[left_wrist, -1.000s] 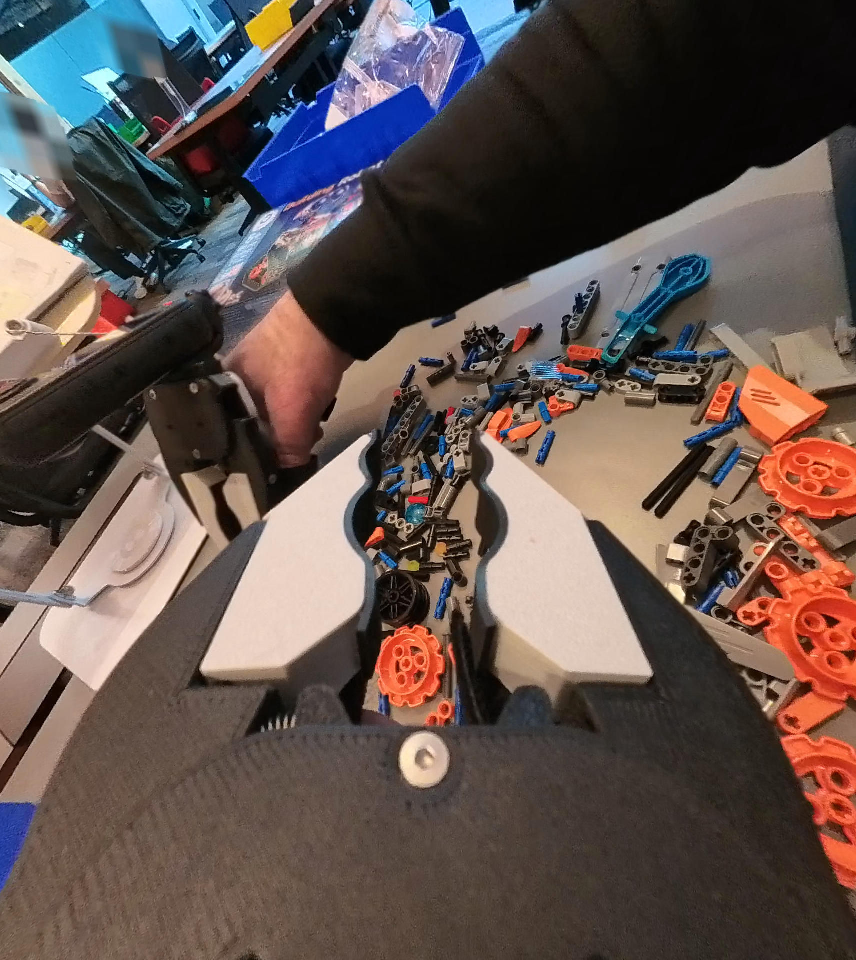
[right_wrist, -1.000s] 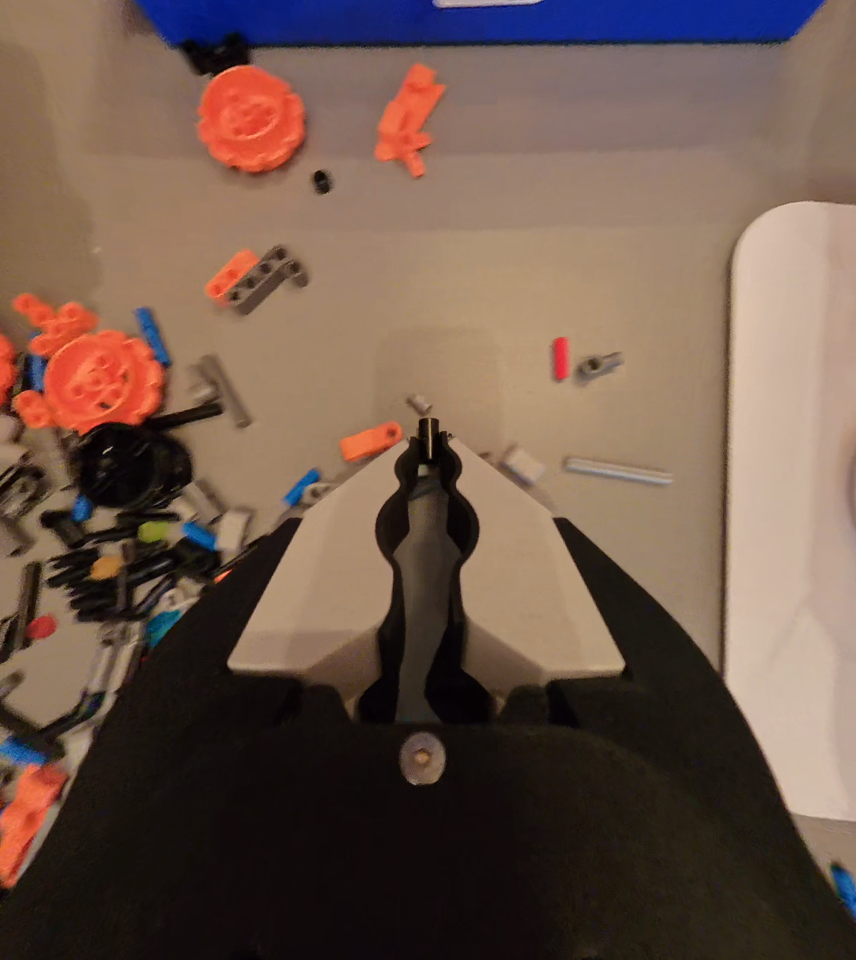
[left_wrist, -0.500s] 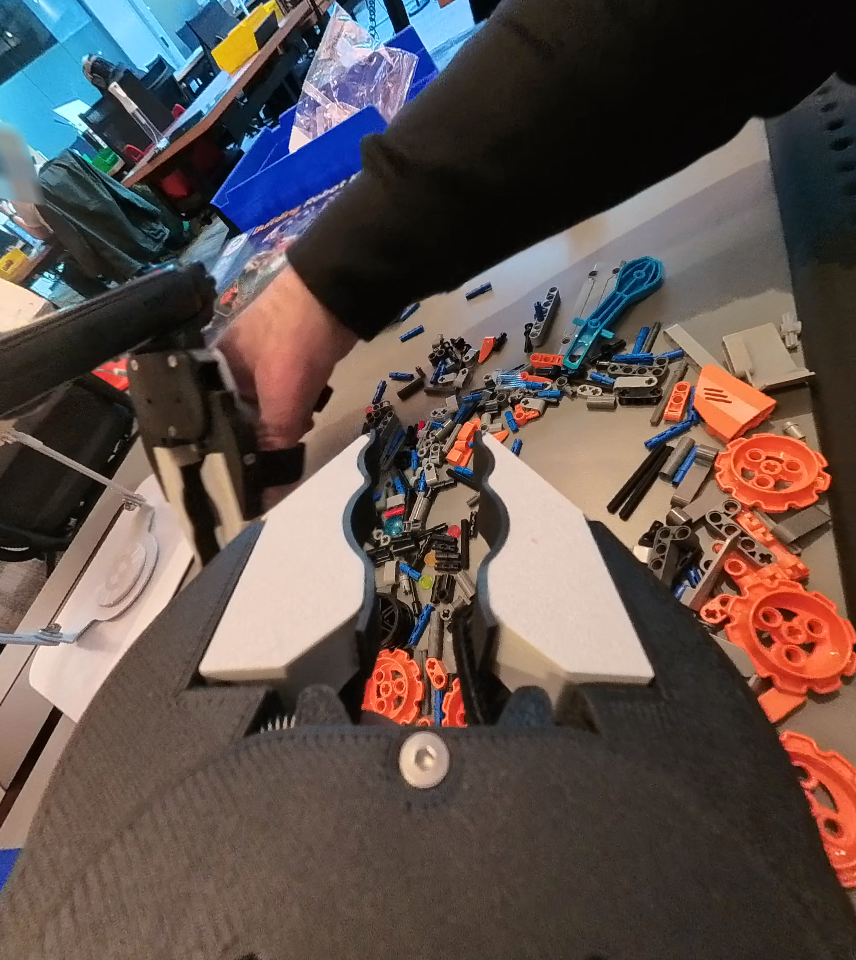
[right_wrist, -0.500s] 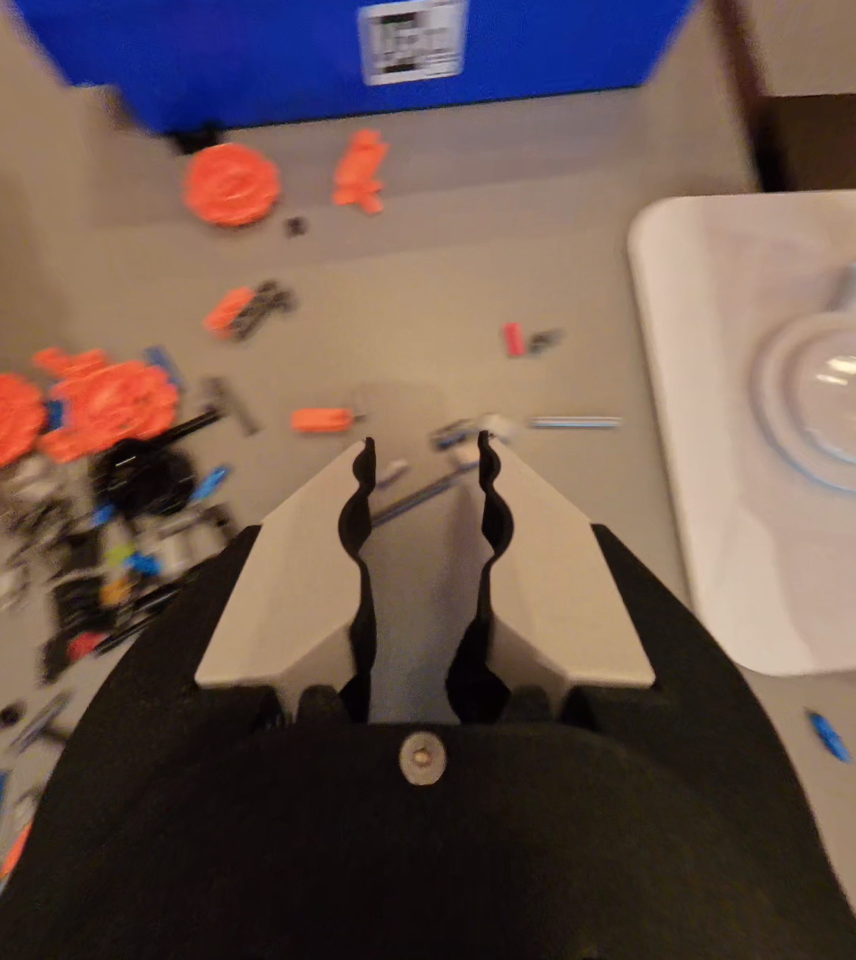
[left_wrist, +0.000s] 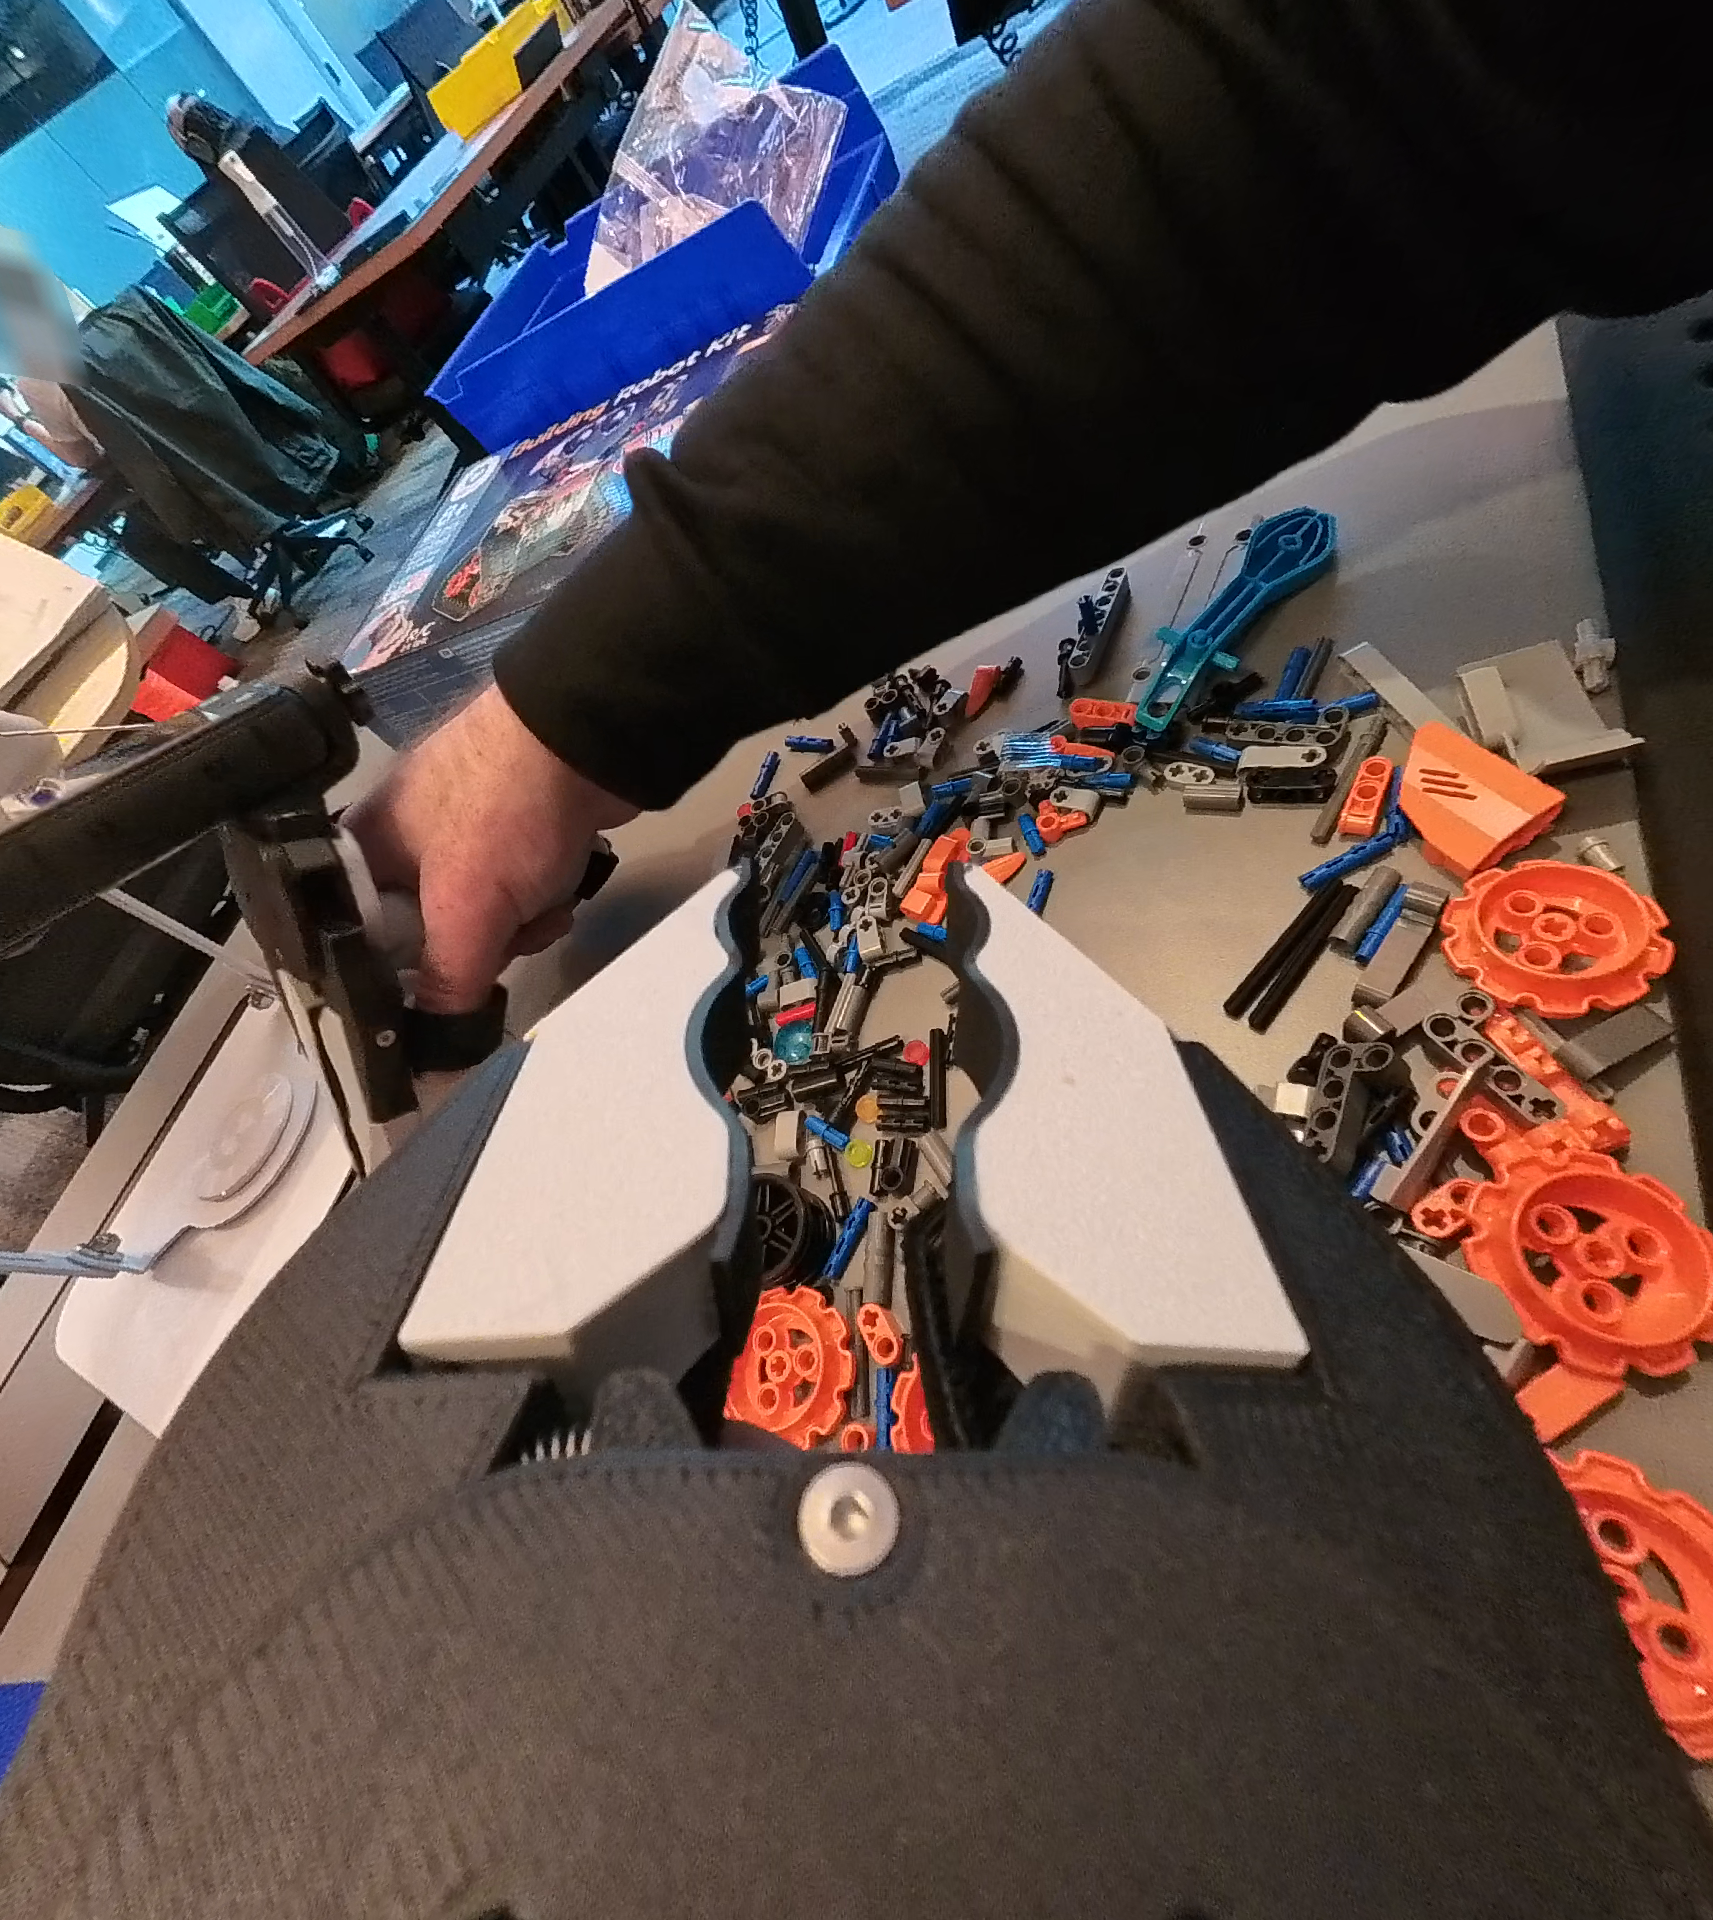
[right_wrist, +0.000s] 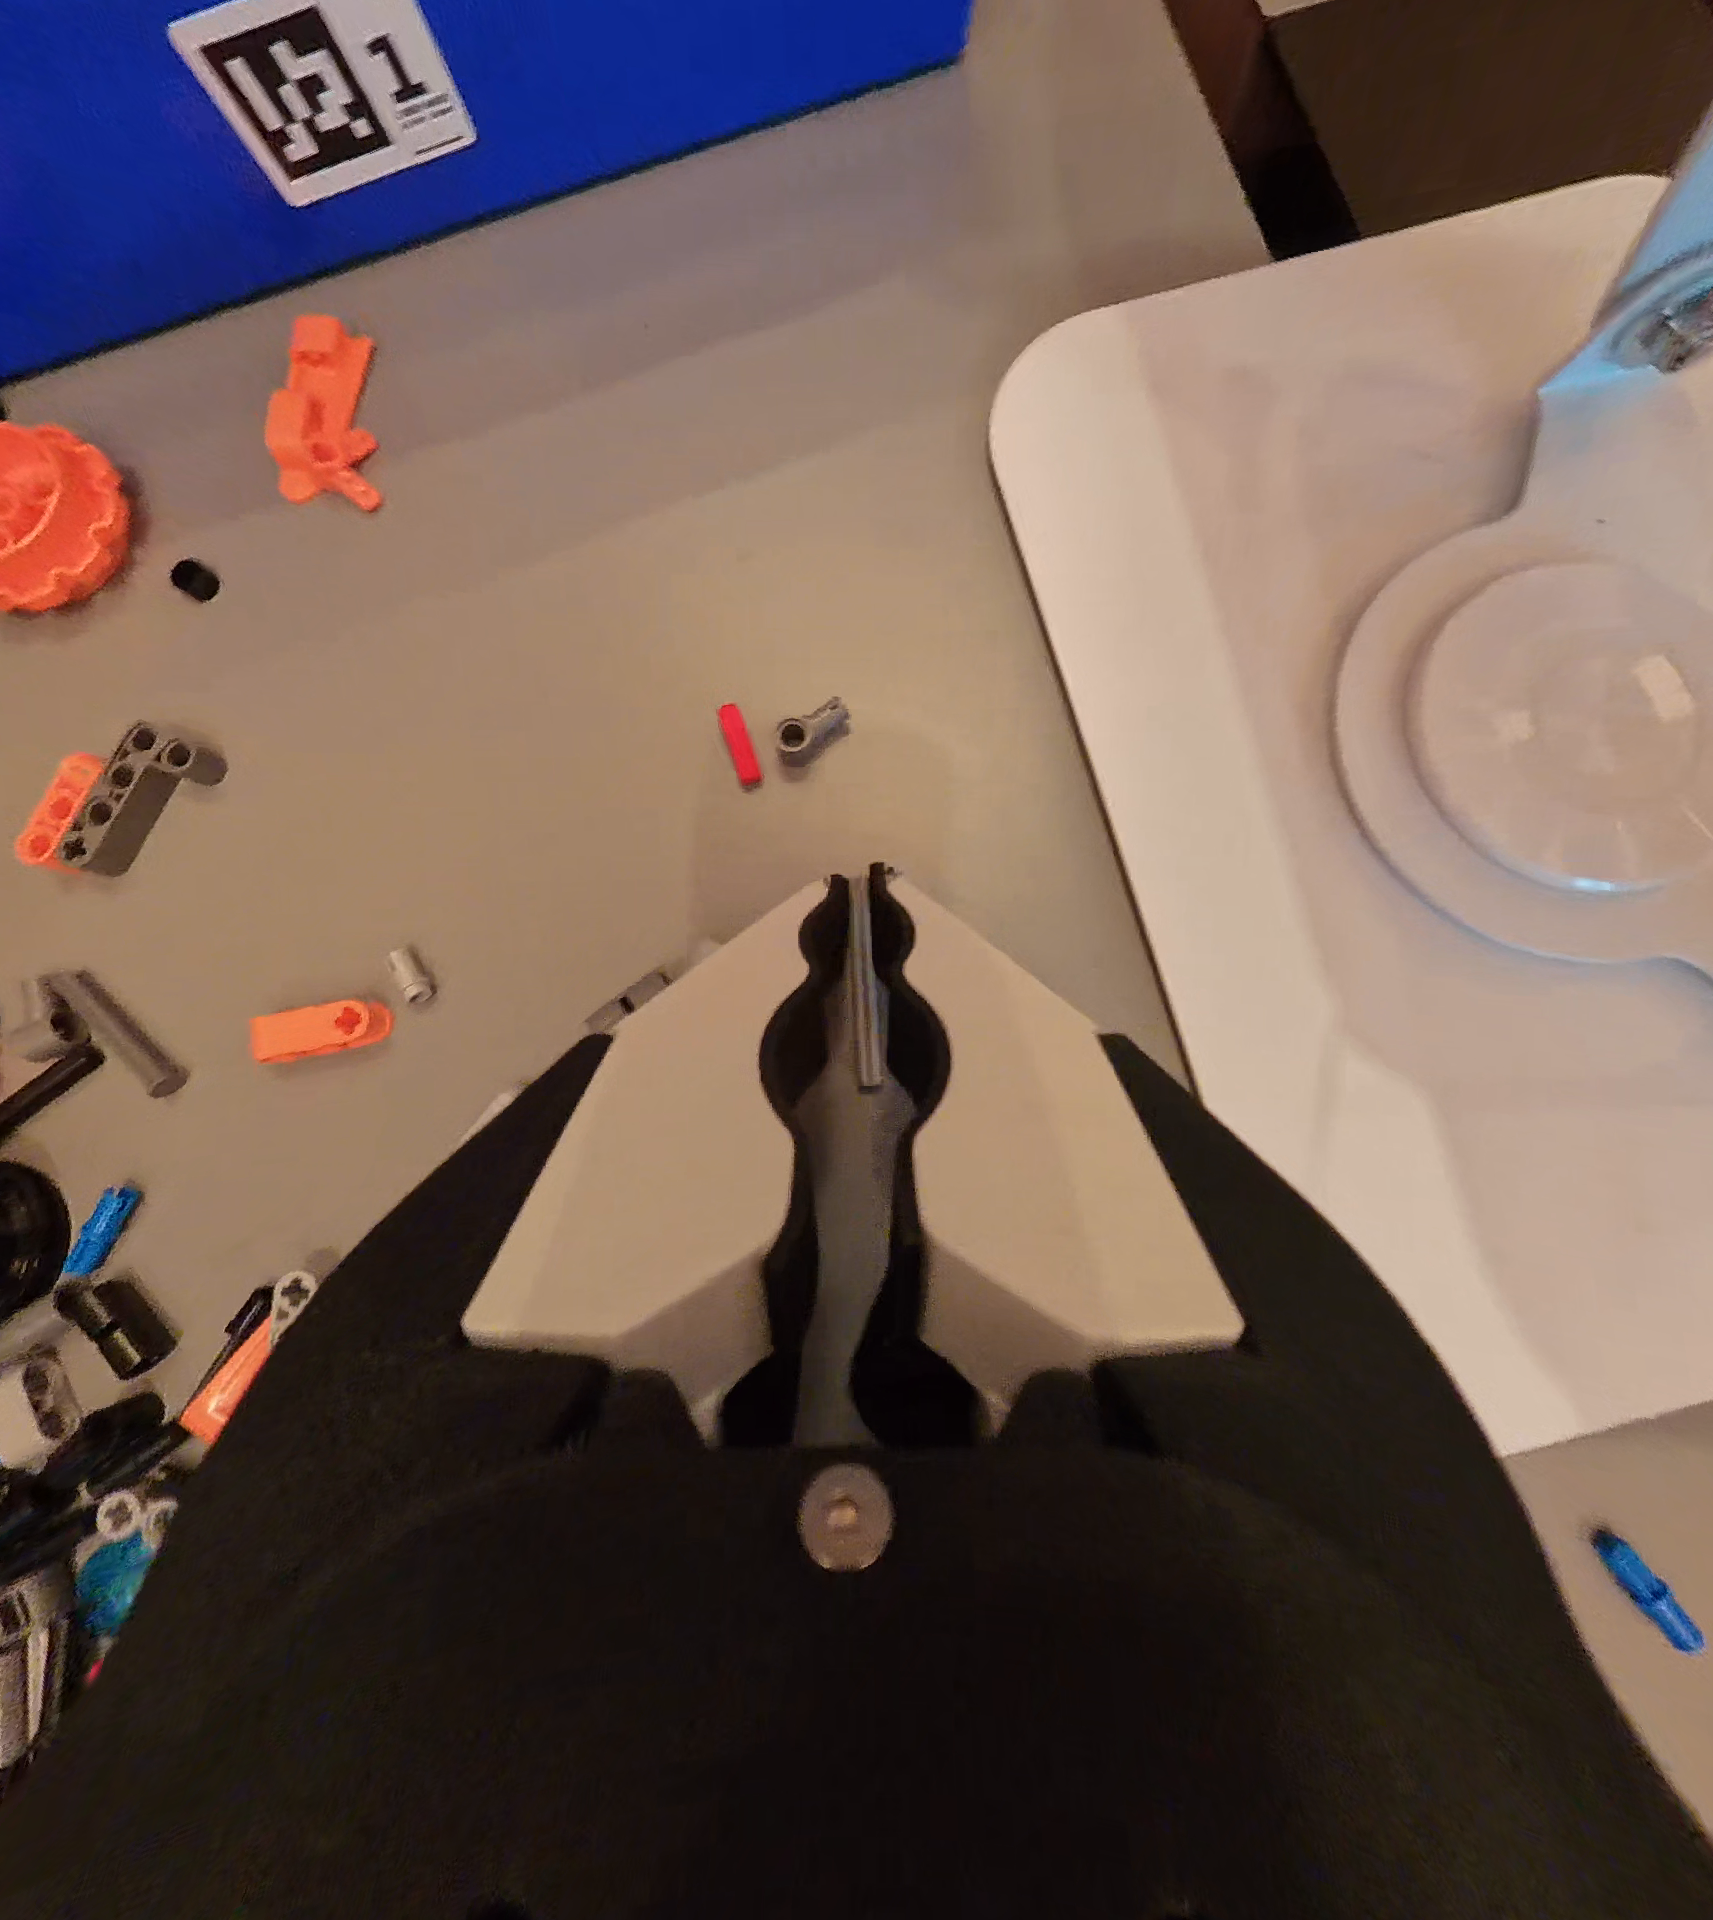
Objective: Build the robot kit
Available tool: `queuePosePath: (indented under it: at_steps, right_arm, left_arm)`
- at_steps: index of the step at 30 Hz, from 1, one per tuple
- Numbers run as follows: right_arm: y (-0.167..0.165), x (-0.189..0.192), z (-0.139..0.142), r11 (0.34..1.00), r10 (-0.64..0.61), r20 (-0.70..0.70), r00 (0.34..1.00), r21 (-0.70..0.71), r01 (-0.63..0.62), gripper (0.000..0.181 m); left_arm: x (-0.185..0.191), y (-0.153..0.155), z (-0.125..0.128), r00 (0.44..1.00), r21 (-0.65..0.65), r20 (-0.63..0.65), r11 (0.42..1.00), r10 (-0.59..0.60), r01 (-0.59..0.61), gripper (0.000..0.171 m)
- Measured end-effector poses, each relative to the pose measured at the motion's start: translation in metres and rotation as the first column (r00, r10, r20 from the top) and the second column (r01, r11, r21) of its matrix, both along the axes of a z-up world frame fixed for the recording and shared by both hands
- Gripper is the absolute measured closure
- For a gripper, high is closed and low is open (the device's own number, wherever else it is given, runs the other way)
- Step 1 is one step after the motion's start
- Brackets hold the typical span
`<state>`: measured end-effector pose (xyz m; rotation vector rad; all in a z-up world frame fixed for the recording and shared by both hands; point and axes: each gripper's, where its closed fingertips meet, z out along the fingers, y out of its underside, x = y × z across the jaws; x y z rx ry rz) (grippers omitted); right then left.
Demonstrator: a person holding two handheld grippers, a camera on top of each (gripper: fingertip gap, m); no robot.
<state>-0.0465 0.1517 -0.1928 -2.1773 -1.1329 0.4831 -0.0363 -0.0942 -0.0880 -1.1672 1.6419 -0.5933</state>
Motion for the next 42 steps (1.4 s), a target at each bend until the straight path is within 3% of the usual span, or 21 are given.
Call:
queuePosePath:
  at_steps: [3,5,9,12,16,22,26,30,36,42]
  right_arm:
    - [-0.01,-0.001,0.0,0.998,0.051,0.003,0.999,-0.028,-0.05,0.179]
    - [-0.01,0.003,0.006,0.999,0.045,-0.003,0.999,-0.009,-0.045,0.165]
    - [-0.017,0.017,0.0,0.998,0.048,0.017,0.999,-0.046,-0.047,0.155]
    - [-0.023,0.016,0.0,0.996,0.091,0.026,0.995,-0.026,-0.091,0.178]
    - [-0.038,0.009,0.0,0.99,0.139,0.013,0.99,-0.038,-0.139,0.179]
    - [-0.09,-0.002,0.0,0.949,0.307,0.007,0.952,-0.083,-0.305,0.172]
    - [-0.054,-0.007,0.017,0.984,0.177,-0.054,0.983,-0.013,-0.178,0.153]
    - [-0.009,-0.011,0.014,0.998,0.065,-0.066,0.996,0.004,-0.065,0.138]
    - [0.004,-0.03,0.001,0.993,0.113,-0.057,0.992,-0.017,-0.114,0.163]
    - [0.003,-0.038,0.001,0.989,0.145,-0.058,0.988,-0.005,-0.146,0.171]
  left_arm:
    - [0.0,0.0,-0.001,1.0,0.005,-0.003,1.0,0.0,0.0,0.139]
    - [0.0,0.0,-0.001,1.0,0.006,-0.004,1.0,0.0,0.0,0.139]
    - [0.001,-0.001,-0.002,1.0,-0.001,-0.005,1.0,-0.004,0.004,0.139]
    - [0.002,-0.002,-0.004,1.0,0.003,-0.012,1.0,-0.006,0.006,0.139]
    - [0.002,-0.001,-0.004,1.0,0.003,-0.013,1.0,-0.004,0.004,0.139]
    - [0.002,-0.003,-0.005,1.0,0.0,-0.014,1.0,-0.011,0.011,0.139]
    - [0.003,-0.008,-0.003,1.0,0.005,-0.012,1.0,-0.022,0.022,0.138]
    - [0.003,-0.007,-0.003,1.0,0.011,-0.009,1.0,-0.021,0.021,0.138]
    - [0.001,-0.004,-0.002,1.0,0.002,-0.004,1.0,-0.015,0.015,0.138]
    - [0.002,-0.005,-0.004,1.0,0.002,-0.011,1.0,-0.018,0.018,0.138]
